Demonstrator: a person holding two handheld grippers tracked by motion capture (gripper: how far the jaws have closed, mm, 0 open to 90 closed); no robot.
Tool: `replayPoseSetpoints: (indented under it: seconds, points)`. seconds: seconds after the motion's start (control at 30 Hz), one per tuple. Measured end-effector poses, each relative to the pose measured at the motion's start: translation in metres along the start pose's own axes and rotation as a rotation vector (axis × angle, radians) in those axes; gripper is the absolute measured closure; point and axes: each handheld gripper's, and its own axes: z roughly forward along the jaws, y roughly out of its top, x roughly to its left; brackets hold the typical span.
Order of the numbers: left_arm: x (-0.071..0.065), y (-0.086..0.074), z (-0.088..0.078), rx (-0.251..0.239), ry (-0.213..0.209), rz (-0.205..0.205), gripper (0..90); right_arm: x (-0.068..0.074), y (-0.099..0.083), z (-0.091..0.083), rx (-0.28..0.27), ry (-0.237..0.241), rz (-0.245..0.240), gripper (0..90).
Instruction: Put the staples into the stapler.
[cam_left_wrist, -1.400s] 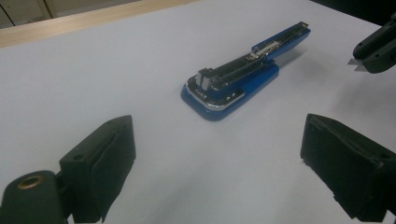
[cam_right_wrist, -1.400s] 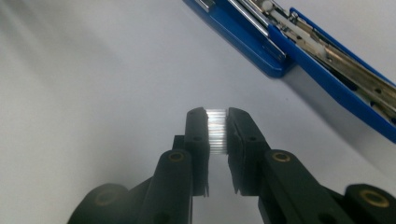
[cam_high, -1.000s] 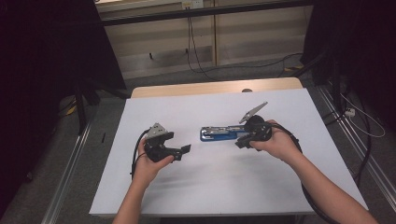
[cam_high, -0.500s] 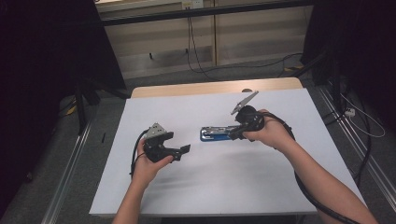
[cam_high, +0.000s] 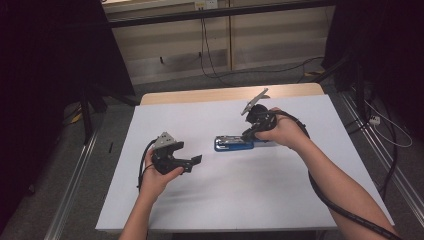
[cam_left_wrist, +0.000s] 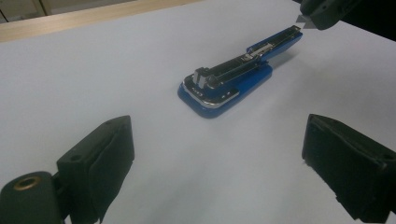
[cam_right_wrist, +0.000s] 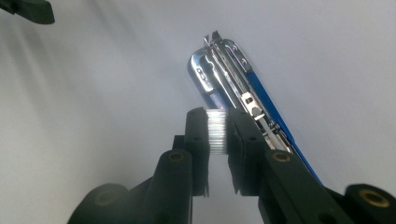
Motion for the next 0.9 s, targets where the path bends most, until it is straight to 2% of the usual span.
replayPoseSetpoints:
  seconds: [0.47, 0.9]
  points:
    - [0.0, -0.001, 0.002, 0.008, 0.005, -0.001, 9.4, -0.014, 0.009, 0.008, 0.004, 0.02, -0.037, 79.2]
    - [0.0, -0.002, 0.001, 0.017, 0.008, -0.003, 9.4, -0.023, 0.019, 0.012, 0.022, 0.034, -0.107, 79.2]
